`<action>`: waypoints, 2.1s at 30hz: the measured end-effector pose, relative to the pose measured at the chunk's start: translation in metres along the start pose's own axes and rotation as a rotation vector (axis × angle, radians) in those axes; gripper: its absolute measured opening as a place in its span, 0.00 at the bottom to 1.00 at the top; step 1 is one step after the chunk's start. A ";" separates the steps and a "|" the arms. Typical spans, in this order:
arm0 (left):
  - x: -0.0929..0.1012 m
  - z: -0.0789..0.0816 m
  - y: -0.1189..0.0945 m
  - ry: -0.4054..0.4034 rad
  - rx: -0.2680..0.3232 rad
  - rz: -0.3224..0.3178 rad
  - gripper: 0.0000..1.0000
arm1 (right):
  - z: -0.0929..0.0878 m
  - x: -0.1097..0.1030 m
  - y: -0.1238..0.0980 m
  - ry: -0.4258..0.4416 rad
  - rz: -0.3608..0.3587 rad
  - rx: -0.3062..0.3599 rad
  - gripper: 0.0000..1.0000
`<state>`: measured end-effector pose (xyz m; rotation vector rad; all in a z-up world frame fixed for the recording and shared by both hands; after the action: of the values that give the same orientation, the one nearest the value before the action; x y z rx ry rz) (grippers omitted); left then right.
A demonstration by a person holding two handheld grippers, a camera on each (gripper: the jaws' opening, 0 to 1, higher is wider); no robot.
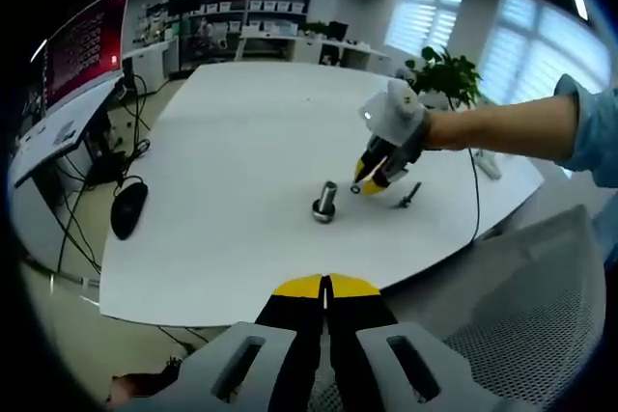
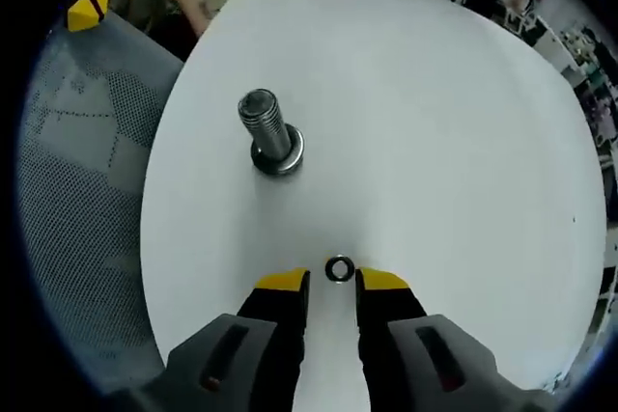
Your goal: Place the washer onto the threaded stud by aligning its center hole with the stud, sliding it down to the base, and recovering from edge contact or off-axis alignment until the washer reaches the visible bottom stop.
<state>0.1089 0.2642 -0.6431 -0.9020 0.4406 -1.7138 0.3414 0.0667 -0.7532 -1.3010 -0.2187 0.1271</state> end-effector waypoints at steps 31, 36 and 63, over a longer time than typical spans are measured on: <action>0.000 0.003 -0.003 -0.012 0.053 -0.004 0.00 | -0.035 -0.035 -0.076 0.044 -0.025 0.098 0.14; 0.000 0.003 -0.003 -0.012 0.046 -0.002 0.00 | -0.050 -0.047 -0.091 0.034 -0.028 0.057 0.14; 0.000 0.005 -0.004 -0.021 0.066 -0.009 0.00 | -0.066 -0.061 -0.062 0.035 0.014 -0.027 0.14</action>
<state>0.1101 0.2665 -0.6378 -0.8745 0.3642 -1.7160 0.2956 -0.0252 -0.7157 -1.3306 -0.1812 0.1136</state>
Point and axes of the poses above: the point that each gripper's makers call its tool centre point, and the gripper's own axes: y roughly forward along the fingers, x roughly to its right, z roughly out of its top, the point moved 9 cm from there along -y, roughly backward along the fingers, and after that the axes turned 12 degrees about -y, right-handed, at the moved point
